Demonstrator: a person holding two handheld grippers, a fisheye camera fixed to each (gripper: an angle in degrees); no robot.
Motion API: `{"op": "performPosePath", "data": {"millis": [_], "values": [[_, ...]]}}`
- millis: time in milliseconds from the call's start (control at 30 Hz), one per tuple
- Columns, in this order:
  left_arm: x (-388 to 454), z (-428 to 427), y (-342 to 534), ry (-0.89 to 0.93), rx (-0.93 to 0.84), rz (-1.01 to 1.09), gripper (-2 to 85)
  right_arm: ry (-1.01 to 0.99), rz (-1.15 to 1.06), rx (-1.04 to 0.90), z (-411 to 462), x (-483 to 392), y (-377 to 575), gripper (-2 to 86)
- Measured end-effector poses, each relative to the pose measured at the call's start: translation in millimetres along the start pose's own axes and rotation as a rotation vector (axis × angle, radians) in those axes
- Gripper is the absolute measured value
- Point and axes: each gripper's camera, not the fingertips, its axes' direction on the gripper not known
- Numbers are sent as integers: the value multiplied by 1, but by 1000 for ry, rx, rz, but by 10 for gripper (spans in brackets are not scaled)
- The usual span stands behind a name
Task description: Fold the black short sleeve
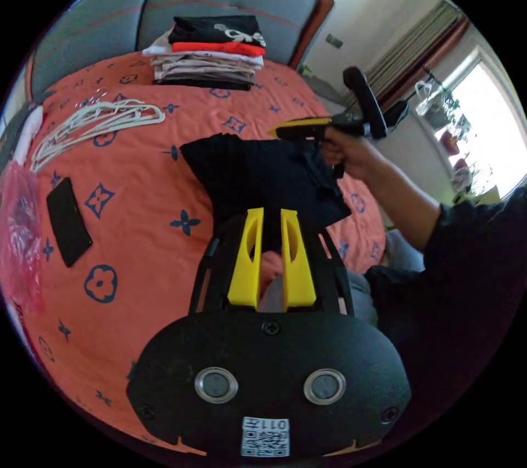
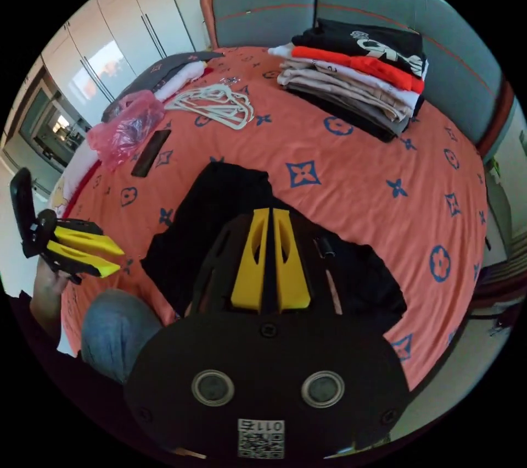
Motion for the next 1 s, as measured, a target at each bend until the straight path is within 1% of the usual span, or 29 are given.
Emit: {"op": "performPosePath", "data": {"millis": [33,100,167,233,267,300,333,367,400,433,500,533,600,667,767,833,867,900,967,1000], "values": [[-5,-1,-2,21,11,-21,32,-32,10,24,0,-2,3,5],[-21,5,-12,68,24,-53,34,-251,-64,88,8,-19,10,2],[-30,19,-24,75,-22,-71,37,-317,-59,71,28,-26,8,1],[-34,38,-35,51,-97,-67,40,-302,-53,-13,56,-27,6,1],[-38,56,-41,34,-204,-66,41,-288,-39,-104,77,-21,7,2],[-45,75,-43,29,-321,-71,41,-226,-11,-206,98,-10,12,2],[-48,80,-43,34,-344,-74,40,-176,5,-240,106,-3,17,2],[-54,81,-41,37,-312,-91,40,-213,28,-227,114,12,30,3],[-62,78,-40,66,-272,-111,39,-313,101,-186,116,31,40,2],[-67,78,-39,94,-259,-128,39,-347,132,-183,117,40,45,2],[-85,72,-39,244,-197,-216,39,-416,220,-105,107,63,62,1],[-88,69,-38,293,-178,-238,39,-424,205,-69,100,65,66,1],[-92,43,-38,457,-40,-231,41,-447,117,15,76,62,86,0],[-87,25,-40,456,21,-189,44,-461,115,32,73,57,100,0],[-77,9,-58,364,77,-183,56,-518,136,17,98,42,112,0],[-74,9,-77,314,93,-192,64,-474,193,-27,126,36,119,0],[-74,11,-93,314,110,-205,67,-416,247,-73,146,35,125,0],[-76,16,-111,352,124,-217,70,-380,289,-125,164,34,134,0],[-80,25,-142,371,103,-231,71,-431,330,-71,160,37,149,0],[-83,31,-162,317,70,-236,68,-446,297,-28,150,32,159,0]]}}
